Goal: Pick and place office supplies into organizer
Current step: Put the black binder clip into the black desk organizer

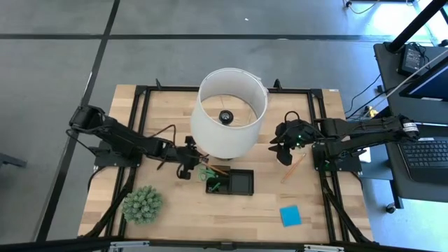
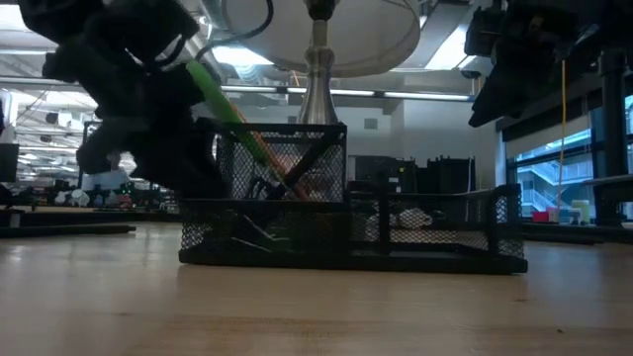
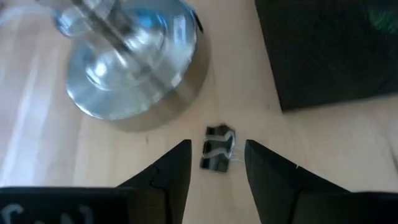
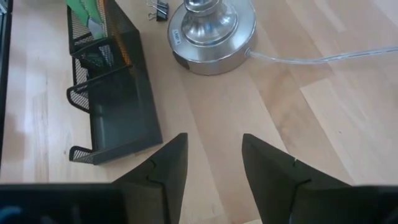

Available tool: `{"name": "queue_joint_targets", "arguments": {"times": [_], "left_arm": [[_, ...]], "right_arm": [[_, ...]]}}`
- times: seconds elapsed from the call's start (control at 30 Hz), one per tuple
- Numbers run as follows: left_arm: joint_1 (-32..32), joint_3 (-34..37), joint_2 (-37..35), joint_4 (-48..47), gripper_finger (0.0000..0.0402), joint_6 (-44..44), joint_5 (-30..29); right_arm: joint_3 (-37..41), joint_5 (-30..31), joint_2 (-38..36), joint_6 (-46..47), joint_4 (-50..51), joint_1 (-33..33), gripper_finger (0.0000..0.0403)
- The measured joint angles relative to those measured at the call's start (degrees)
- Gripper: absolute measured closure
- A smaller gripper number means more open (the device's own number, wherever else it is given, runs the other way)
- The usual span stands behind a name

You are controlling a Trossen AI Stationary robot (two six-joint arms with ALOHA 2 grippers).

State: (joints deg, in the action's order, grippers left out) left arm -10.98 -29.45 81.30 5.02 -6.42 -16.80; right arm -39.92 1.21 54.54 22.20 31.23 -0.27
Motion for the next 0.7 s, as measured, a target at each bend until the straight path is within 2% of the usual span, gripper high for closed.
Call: {"name": "queue_joint_targets", "arguments": {"times": [0.47,0.7], "left_arm": [[-0.04,0.00,9.50,7.62,0.0258,1.67,-0.04],[-0.04,-0.03,10.97,10.56,0.0258,2.73,-0.15]], "right_arm": [[-0.02,0.00,0.00,-0.02,0.17,0.00,0.0249],[-0.02,0.00,0.01,-0.02,0.32,0.00,0.0249]]}}
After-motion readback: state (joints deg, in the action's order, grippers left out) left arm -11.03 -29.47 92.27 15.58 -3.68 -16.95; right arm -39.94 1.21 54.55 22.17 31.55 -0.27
